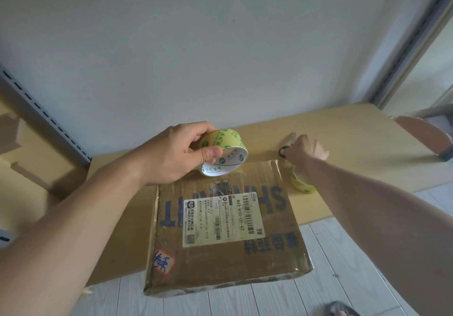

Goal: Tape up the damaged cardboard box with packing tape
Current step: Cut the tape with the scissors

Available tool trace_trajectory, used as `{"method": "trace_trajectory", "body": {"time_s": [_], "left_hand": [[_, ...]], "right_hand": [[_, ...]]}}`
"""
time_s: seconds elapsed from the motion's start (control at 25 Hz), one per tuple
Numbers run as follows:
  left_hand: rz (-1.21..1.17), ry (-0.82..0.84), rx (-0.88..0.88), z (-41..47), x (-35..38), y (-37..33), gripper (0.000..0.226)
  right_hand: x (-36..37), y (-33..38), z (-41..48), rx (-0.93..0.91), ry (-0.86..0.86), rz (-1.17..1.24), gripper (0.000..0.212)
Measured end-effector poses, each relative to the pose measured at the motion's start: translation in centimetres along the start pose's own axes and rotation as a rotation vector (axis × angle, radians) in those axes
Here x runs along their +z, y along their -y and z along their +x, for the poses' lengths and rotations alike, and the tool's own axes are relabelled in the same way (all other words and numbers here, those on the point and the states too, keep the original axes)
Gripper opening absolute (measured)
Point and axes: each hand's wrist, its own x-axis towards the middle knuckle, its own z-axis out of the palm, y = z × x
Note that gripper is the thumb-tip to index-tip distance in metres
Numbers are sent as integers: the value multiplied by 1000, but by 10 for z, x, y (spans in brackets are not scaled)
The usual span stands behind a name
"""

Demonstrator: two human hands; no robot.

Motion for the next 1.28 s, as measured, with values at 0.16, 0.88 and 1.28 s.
{"method": "trace_trajectory", "body": {"time_s": [0.16, 0.88, 1.28], "left_hand": [[32, -38, 7, -1, 1, -1, 27], [-186, -278, -123, -20, -7, 5, 9], [-479, -318, -169, -17, -8, 31, 18]], "right_hand": [[-22, -8, 2, -2, -51, 452, 36], [-142, -17, -138, -880, 414, 494, 19], [-77, 43, -200, -802, 275, 215, 41]]}}
